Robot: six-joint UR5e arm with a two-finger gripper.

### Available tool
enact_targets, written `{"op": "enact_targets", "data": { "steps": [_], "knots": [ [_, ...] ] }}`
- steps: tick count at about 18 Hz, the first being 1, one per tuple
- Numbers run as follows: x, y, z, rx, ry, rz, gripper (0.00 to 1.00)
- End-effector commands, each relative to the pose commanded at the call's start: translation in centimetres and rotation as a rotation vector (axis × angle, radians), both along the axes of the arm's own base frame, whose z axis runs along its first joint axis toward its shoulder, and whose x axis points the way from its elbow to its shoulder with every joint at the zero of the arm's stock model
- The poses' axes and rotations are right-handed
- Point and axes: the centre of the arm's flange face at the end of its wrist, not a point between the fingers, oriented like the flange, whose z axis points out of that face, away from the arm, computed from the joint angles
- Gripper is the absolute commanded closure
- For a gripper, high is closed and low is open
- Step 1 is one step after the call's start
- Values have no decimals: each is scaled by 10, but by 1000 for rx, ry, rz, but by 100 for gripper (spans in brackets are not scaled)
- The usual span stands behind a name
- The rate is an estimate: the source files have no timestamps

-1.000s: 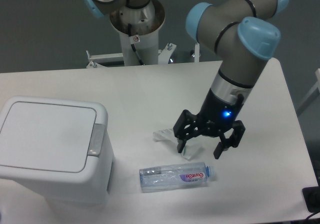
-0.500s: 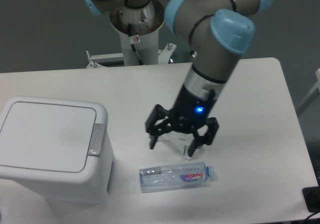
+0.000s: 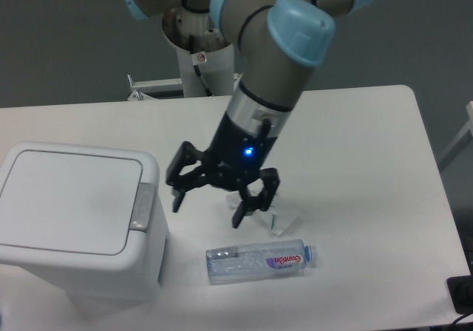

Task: Open the trash can
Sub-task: 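Lower the open gripper onto the trash can lid's rim, then press the gripper down on the lid edge to pop it open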

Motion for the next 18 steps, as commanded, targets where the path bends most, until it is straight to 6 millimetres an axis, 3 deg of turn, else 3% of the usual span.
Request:
{"op": "enact_targets", "data": {
  "steps": [18],
  "knots": [
    [18, 7, -24, -33, -23, -25, 0]
  ]
}}
